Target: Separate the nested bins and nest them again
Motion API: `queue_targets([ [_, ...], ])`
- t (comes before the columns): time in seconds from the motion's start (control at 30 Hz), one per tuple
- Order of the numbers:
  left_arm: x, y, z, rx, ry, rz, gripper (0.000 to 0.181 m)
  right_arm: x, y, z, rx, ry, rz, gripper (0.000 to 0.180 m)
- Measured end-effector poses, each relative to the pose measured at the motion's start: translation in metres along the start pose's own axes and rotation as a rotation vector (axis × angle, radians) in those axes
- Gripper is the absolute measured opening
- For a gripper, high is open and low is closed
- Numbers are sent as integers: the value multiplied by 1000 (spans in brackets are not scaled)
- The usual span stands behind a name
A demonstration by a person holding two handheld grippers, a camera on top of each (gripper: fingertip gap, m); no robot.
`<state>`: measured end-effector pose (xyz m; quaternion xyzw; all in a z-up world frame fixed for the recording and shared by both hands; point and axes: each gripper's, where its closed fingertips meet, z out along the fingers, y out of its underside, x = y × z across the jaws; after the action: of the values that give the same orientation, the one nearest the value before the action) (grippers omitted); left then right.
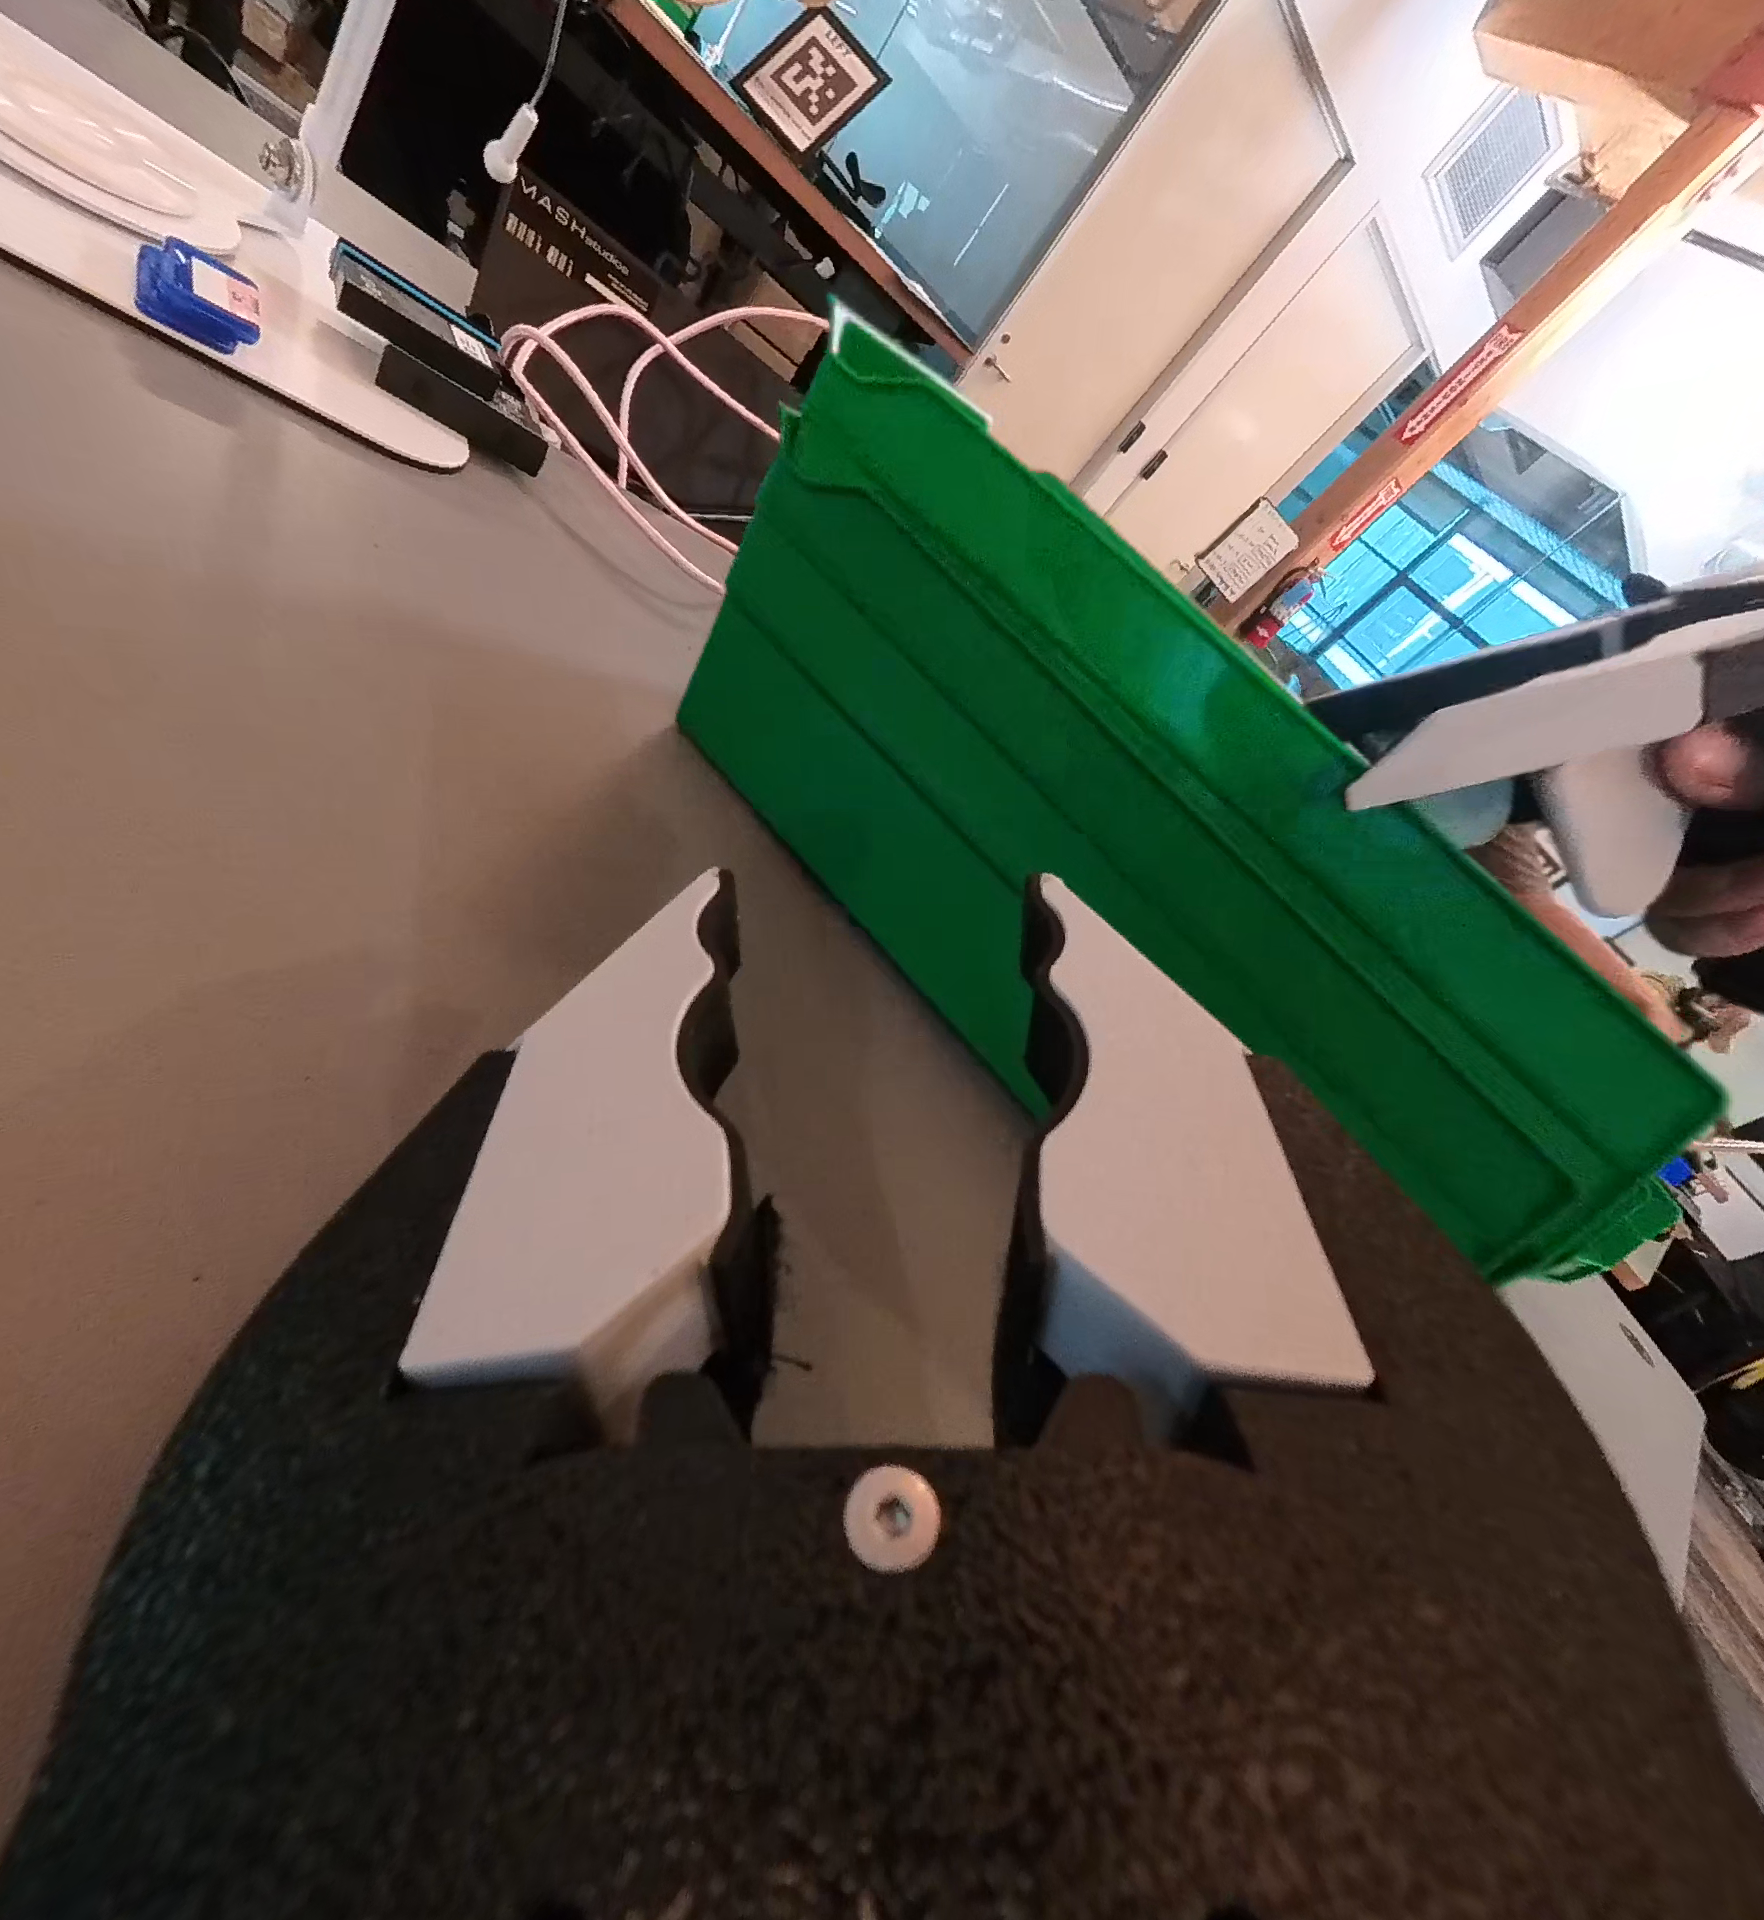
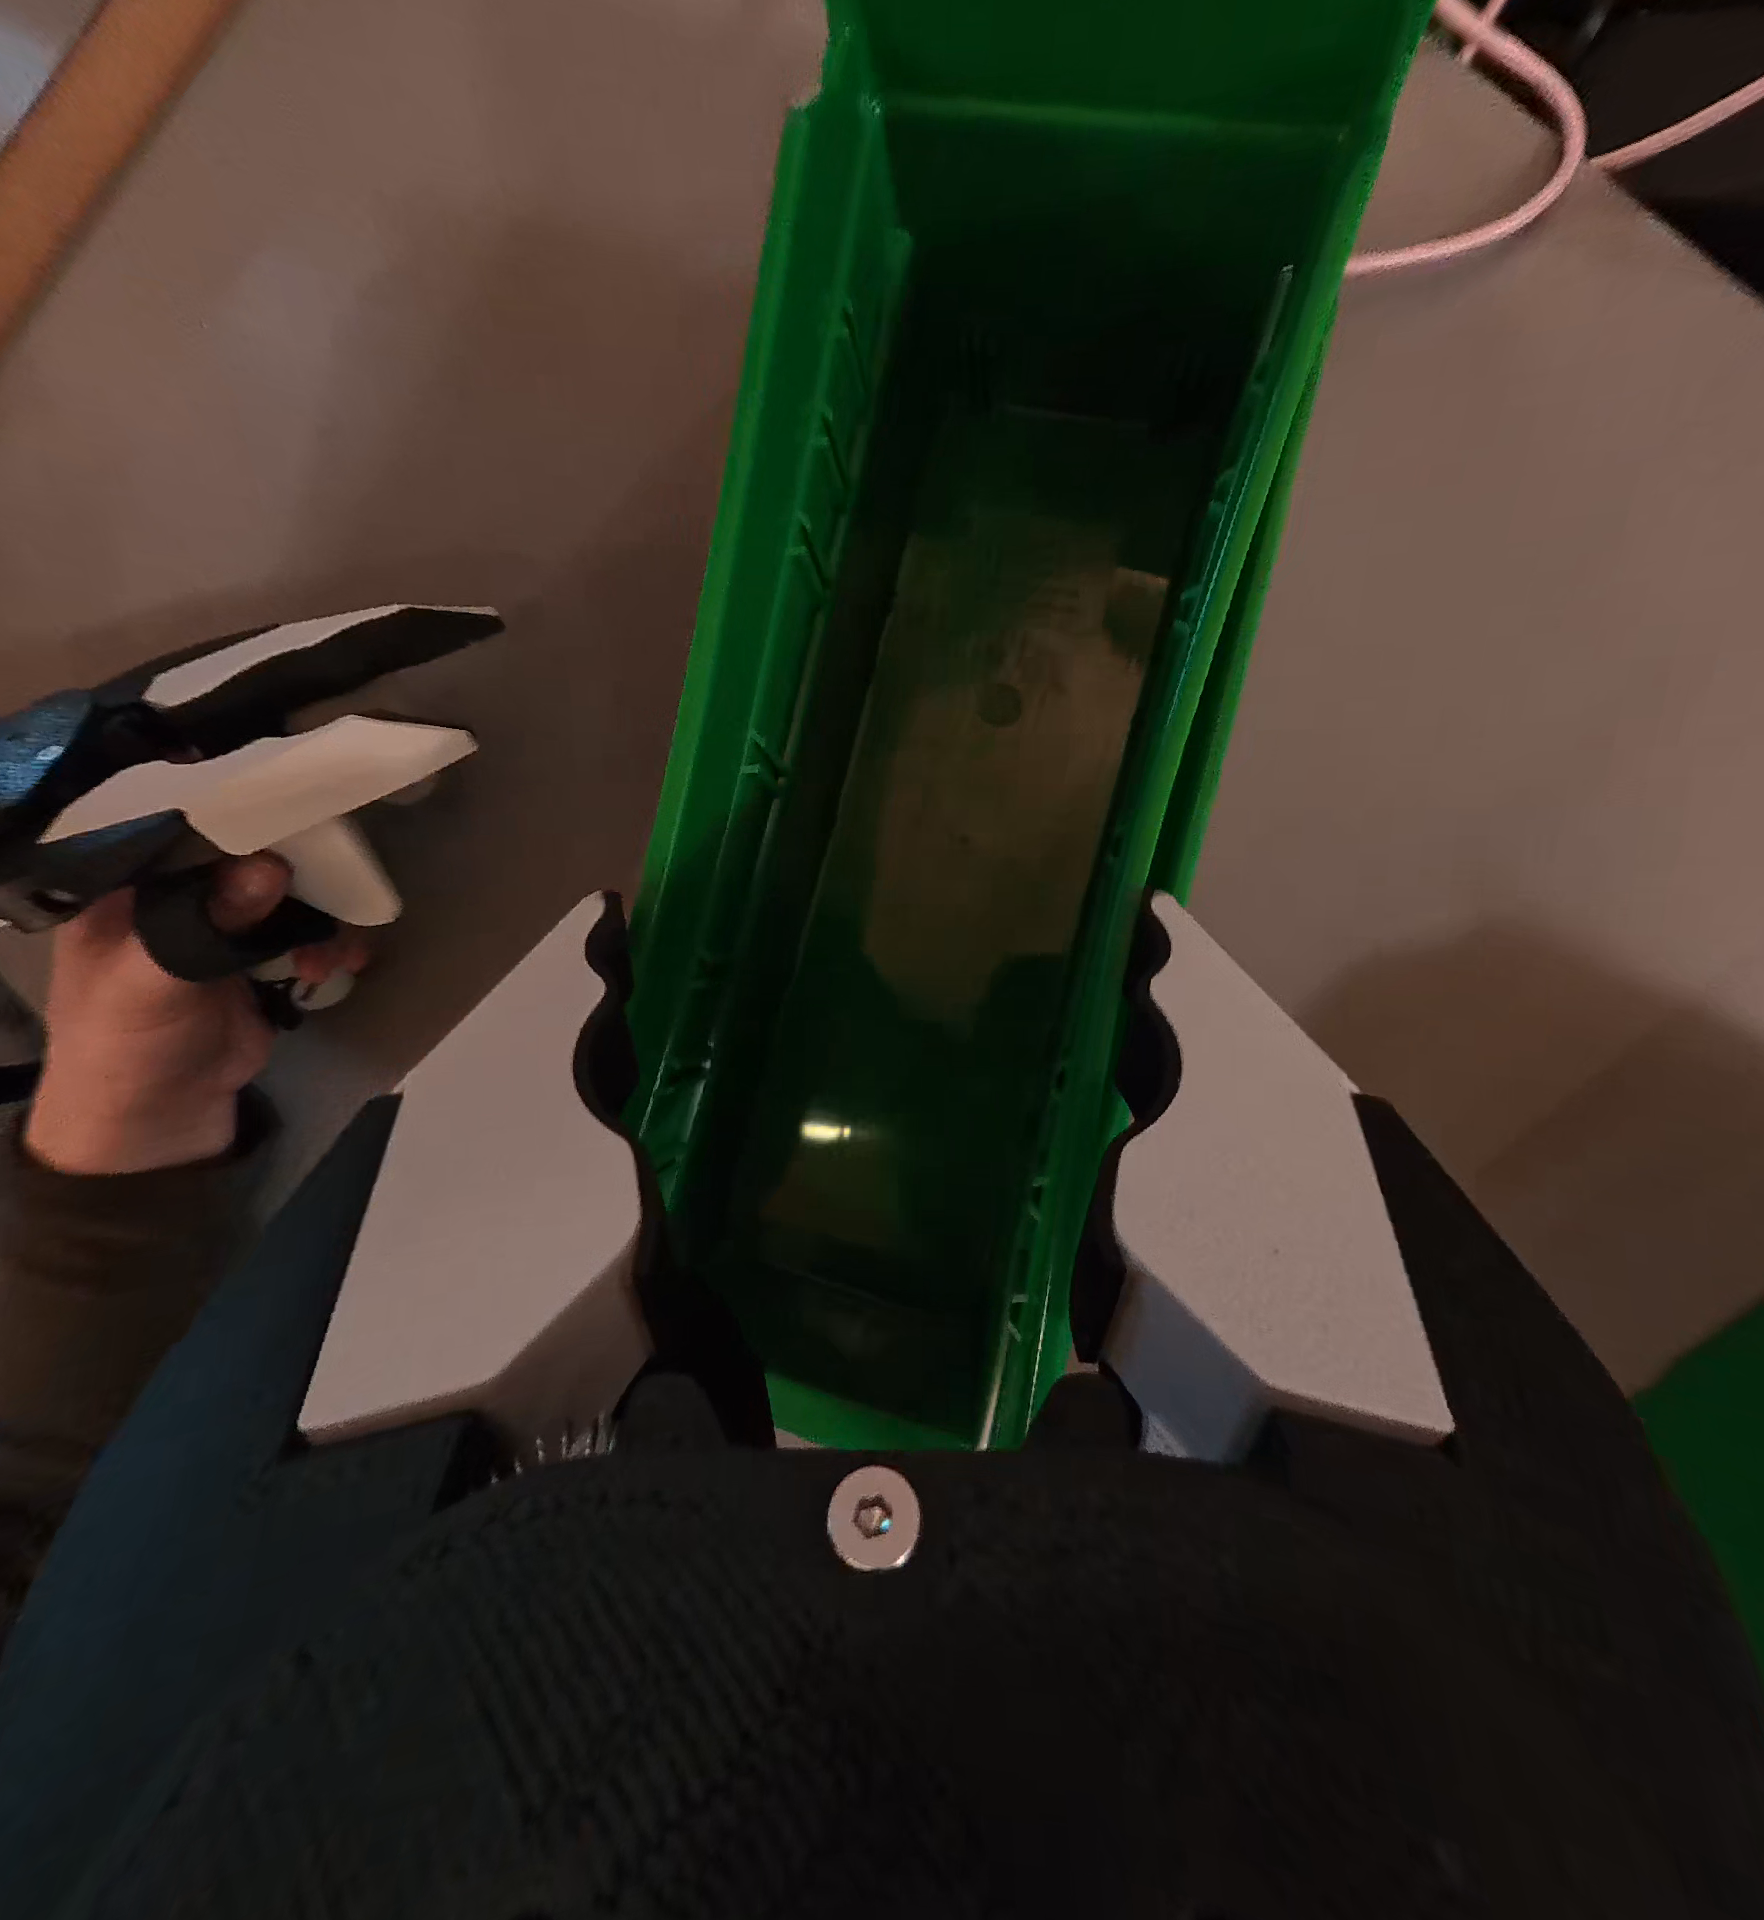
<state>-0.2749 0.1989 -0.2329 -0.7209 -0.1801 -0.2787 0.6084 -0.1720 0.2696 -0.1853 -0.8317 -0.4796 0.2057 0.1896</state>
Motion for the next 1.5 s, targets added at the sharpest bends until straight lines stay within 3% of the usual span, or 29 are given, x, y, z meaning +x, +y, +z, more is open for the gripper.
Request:
queue_targets([
  [0.2,0,0,0,1,1,-3,53,9,5,4,-49,94,-51,100],
  [0.6,0,0,0,-2,2,-4,53,23,20,13,-220,153,-33,134],
  [0.93,0,1,0,-6,7,-11,53,26,3,11,-191,205,-68,97],
  [1.5,0,0,0,-3,8,-12,53,10,-26,-6,-51,107,-36,94],
])
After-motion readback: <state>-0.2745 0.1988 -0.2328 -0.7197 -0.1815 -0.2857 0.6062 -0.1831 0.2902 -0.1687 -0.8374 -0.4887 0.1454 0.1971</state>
